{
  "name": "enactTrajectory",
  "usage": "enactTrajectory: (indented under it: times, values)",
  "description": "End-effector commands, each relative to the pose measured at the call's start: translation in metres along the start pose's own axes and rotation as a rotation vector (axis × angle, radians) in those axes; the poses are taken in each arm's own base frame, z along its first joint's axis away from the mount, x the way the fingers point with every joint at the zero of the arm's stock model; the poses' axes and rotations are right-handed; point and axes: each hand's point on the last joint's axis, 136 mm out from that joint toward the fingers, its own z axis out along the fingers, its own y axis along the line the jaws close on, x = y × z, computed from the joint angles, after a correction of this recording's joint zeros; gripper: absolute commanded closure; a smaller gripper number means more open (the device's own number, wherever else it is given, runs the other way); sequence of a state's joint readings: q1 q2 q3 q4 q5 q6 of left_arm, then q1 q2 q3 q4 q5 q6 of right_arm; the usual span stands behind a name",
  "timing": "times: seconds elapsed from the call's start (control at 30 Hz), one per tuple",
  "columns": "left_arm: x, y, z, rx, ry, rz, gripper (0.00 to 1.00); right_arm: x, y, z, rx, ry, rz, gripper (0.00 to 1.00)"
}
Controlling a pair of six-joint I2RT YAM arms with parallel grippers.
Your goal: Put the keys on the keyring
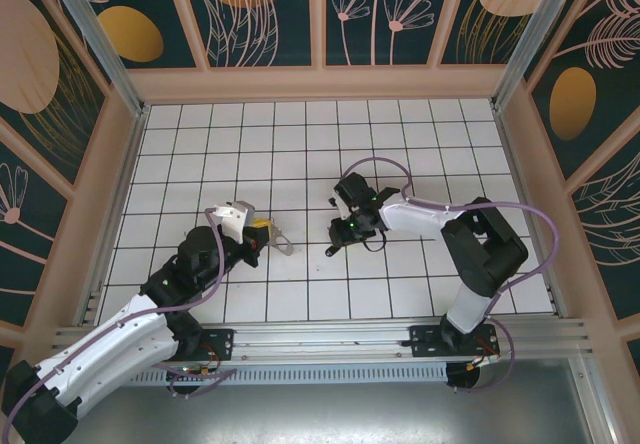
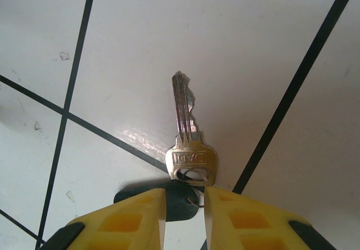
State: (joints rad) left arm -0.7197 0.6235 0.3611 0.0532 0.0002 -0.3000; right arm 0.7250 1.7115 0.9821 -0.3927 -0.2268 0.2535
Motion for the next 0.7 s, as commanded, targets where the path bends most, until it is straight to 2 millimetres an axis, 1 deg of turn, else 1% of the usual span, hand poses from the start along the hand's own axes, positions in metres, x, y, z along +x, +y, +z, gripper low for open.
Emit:
enactTrajectory:
  times: [0.0, 0.13, 0.4, 0.67]
  values:
    - [-0.0218, -0.0087, -0.0037, 0.035, -0.070, 0.016, 1.00, 0.0055, -0.0053, 0.0059, 0.002, 0.019, 0.022, 0.75]
    - [-0.0216, -0.0086, -0.0040, 0.036, -0.070, 0.017, 1.00, 0.0017, -0.0100, 0.0045, 0.035, 0.003, 0.024, 0.75]
    - [-0.0219, -0.0090, -0.0054, 0.038, -0.073, 0.017, 1.00, 0.0035, -0.0151, 0.0083, 0.056, 0.011, 0.023, 0.71]
    - [-0.0226, -0.0088, -0.0062, 0.036, -0.076, 0.016, 1.00, 0.0046, -0.0105, 0.0136, 0.023, 0.021, 0.021, 0.72]
